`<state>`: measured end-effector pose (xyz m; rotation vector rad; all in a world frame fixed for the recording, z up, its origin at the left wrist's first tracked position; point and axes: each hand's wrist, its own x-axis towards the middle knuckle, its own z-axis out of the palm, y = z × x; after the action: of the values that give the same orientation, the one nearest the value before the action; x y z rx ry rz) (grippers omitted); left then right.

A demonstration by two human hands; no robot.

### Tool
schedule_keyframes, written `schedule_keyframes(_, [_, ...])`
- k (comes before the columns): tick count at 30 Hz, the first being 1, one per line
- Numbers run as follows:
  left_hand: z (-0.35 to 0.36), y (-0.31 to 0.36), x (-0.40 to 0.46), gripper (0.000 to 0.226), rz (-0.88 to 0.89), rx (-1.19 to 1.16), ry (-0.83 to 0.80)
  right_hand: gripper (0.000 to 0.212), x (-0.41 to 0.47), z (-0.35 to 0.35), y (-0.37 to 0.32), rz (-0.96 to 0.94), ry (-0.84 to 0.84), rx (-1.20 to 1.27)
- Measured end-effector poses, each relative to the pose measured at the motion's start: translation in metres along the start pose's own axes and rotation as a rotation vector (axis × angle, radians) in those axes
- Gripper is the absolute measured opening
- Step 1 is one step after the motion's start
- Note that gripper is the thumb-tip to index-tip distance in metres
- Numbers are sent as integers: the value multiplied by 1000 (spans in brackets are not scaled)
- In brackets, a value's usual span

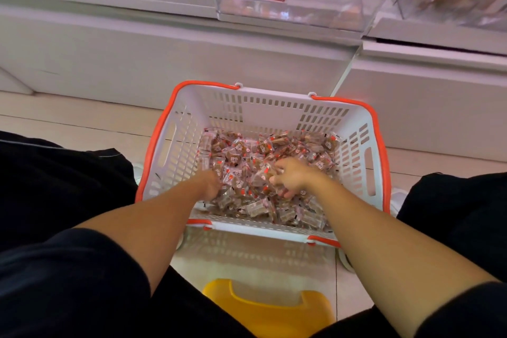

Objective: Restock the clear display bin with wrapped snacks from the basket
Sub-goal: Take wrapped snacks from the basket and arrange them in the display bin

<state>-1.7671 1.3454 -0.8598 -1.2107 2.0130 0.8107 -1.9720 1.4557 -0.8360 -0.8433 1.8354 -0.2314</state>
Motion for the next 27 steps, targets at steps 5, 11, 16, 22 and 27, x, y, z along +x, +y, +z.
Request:
schedule_keyframes(5, [24, -3, 6, 45, 16, -36, -46, 30, -5, 15, 11, 37, -78, 38])
schedule_keyframes(11, [36, 11, 13, 48, 73, 121, -46, 26, -3, 10, 20, 69, 47, 211])
schedule_keyframes(16, [31, 14, 8, 54, 90, -68, -107, 37, 2, 5, 28, 61, 89, 128])
schedule_keyframes(22, [-8, 19, 1, 33, 3, -1157, -424, 34, -7, -16, 6, -56, -100, 243])
schedule_keyframes(27, [-42, 37, -9, 35, 80, -1296, -338, 42, -18, -34, -29, -273, -39, 276])
